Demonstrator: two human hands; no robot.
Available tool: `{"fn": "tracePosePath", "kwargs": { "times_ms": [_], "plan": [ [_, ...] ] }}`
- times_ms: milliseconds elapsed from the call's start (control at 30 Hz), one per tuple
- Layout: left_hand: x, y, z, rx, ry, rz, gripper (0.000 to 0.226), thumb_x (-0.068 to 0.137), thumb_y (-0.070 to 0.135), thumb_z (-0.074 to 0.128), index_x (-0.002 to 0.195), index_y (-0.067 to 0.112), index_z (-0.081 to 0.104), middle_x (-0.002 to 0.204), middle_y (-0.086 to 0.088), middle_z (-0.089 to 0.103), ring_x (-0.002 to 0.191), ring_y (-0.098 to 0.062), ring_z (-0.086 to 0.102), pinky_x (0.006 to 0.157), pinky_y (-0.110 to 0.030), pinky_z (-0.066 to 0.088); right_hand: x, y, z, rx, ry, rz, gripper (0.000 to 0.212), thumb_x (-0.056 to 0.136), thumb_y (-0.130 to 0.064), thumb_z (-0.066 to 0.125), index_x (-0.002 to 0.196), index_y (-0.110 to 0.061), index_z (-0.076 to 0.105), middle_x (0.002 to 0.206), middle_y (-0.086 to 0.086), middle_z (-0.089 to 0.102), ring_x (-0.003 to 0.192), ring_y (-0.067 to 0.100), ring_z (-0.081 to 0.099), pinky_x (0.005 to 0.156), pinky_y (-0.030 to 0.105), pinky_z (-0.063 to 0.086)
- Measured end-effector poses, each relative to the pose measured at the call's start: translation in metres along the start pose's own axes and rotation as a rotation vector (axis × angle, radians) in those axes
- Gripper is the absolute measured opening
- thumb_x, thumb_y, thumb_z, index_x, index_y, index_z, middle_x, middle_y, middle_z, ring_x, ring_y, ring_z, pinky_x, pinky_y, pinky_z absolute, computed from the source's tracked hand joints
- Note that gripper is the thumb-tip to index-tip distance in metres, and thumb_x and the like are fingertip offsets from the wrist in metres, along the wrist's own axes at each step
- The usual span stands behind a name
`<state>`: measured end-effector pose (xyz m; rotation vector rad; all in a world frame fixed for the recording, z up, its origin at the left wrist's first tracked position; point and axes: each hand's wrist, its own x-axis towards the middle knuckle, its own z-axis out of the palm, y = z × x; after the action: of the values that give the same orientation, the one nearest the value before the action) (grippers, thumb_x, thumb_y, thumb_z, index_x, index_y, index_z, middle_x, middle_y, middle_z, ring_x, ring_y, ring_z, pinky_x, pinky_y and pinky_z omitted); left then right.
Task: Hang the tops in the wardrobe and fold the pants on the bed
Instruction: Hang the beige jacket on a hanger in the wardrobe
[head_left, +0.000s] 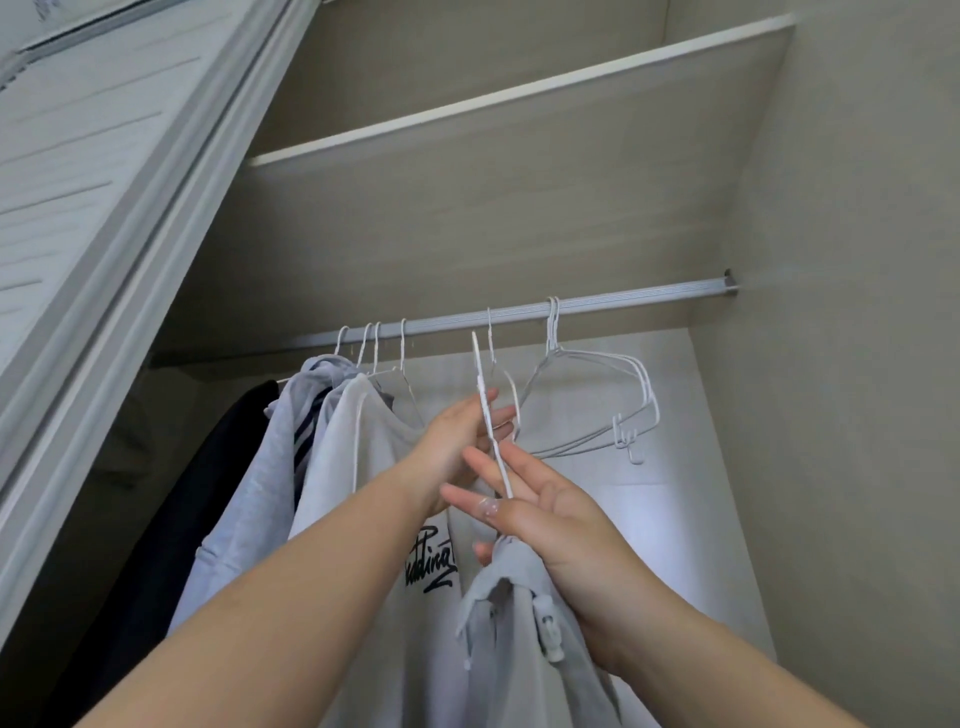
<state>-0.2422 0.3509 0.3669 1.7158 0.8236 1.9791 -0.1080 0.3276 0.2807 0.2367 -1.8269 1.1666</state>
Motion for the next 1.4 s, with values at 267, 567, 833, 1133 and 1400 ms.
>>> {"fn": "tracePosePath", "kwargs": {
  "times_ms": [267,567,833,1133,1400],
  "plan": [
    [0.003,-0.001,-0.037,-0.064,0.143,0.001,0.054,0.094,0.062,0.029,0.120,0.023,0.055,0.126,-0.002,0.057,0.116,-0.016,0.053,0.070,-0.023,0.044,0.038,0.013,0.028,0.058,-0.012,0.002,0.055,0.087,0.000,0.063,0.132,-0.026,0.048,0.111,-0.025,0.065,0.114,0.005,0.059,0.091,0.023,0.048],
    [0.007,0.031,-0.082,-0.139,0.116,0.041,0.044,0.095,0.049,0.045,0.100,0.012,0.066,0.075,-0.007,0.067,0.066,-0.013,0.069,0.054,-0.016,0.053,0.140,0.016,0.049,0.143,0.110,0.048,0.026,0.092,-0.008,0.055,0.116,-0.003,0.049,0.100,0.005,0.066,0.064,0.010,0.065,0.063,0.026,0.053],
    [0.006,0.041,-0.093,0.024,-0.030,0.133,0.023,0.092,0.030,0.057,0.115,0.030,0.058,0.085,0.008,0.075,0.079,-0.004,0.071,0.068,-0.021,0.054,0.217,0.015,0.031,0.082,0.208,0.018,0.049,0.095,-0.016,0.055,0.138,-0.018,0.031,0.116,0.019,0.060,0.084,0.022,0.063,0.071,0.034,0.054],
    [0.018,0.024,-0.112,0.326,0.001,0.228,0.046,0.096,0.024,0.054,0.140,0.032,0.045,0.134,0.004,0.057,0.121,-0.013,0.054,0.109,-0.037,0.038,0.275,0.039,0.017,-0.131,0.301,0.013,0.049,0.094,-0.016,0.053,0.139,-0.009,0.034,0.102,0.017,0.062,0.072,0.020,0.064,0.060,0.027,0.052],
    [0.001,-0.006,-0.122,0.415,0.032,0.242,0.055,0.095,0.007,0.044,0.126,0.052,0.045,0.123,0.027,0.056,0.114,0.012,0.050,0.098,-0.015,0.041,0.263,0.069,0.013,-0.371,0.366,-0.007,0.061,0.094,-0.027,0.056,0.142,0.001,0.031,0.134,0.017,0.052,0.117,0.029,0.055,0.102,0.040,0.042]
  ]
}}
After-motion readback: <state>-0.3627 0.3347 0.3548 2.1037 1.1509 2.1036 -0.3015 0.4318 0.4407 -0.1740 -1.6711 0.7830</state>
